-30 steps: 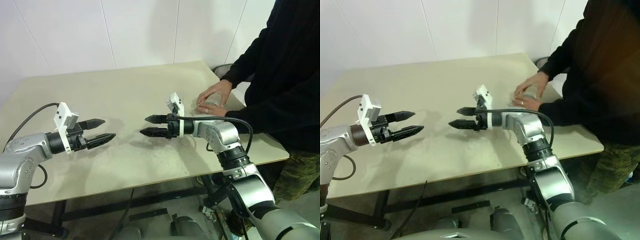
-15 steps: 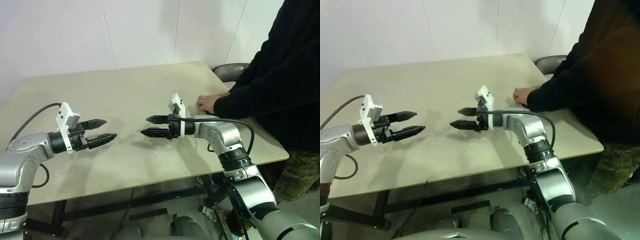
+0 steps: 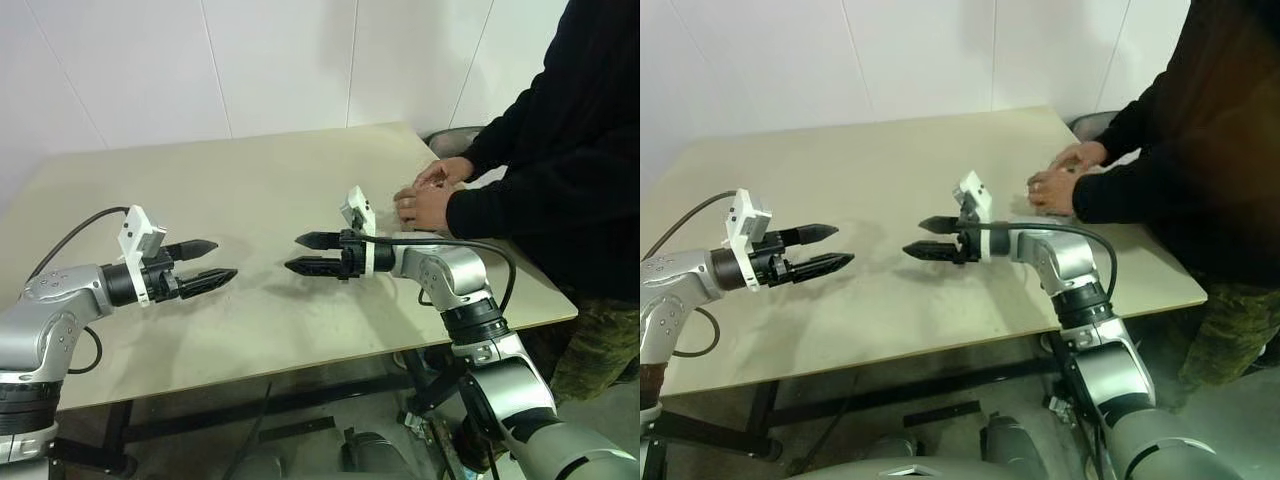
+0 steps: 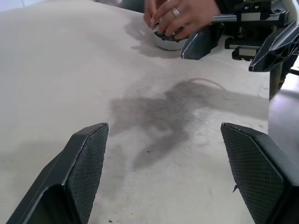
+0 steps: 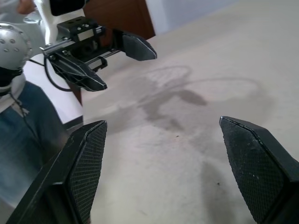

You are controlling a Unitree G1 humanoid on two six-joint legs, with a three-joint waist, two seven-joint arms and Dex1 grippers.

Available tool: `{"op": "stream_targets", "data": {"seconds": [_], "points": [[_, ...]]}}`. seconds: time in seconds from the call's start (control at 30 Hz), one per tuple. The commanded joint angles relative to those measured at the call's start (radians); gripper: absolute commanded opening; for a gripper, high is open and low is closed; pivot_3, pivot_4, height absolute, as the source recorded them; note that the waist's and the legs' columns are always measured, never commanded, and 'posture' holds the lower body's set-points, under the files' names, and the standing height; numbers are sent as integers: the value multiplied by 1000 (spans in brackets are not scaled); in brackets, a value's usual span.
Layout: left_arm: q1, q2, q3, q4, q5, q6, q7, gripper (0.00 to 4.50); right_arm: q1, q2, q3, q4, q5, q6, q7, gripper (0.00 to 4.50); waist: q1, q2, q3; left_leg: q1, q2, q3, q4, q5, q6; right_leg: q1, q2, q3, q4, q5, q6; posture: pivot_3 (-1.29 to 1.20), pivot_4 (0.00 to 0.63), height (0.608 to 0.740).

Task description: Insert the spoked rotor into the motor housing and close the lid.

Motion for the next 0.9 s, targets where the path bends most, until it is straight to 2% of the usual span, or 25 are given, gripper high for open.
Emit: {"op": "stream_targets", "data": {"seconds": [0.03, 0.53, 0.9], "points": [[2, 0, 40, -35, -13, -1, 25, 4105, -20, 11, -5, -14, 7, -14, -3, 4025, 0, 0, 0, 0, 0, 0, 0, 0, 0, 0, 0, 0, 0, 0, 0, 0, 0, 740], [25, -9, 46, -71, -31, 8, 54, 4105, -41, 23, 3, 0, 14, -15, 10, 4025, 0, 0, 0, 0, 0, 0, 0, 0, 0, 0, 0, 0, 0, 0, 0, 0, 0, 740], [-13, 15, 33, -62, -33, 19, 18, 4105, -18, 24, -13, -54, 47, 11, 8, 4025, 0, 0, 0, 0, 0, 0, 0, 0, 0, 0, 0, 0, 0, 0, 0, 0, 0, 740]]}}
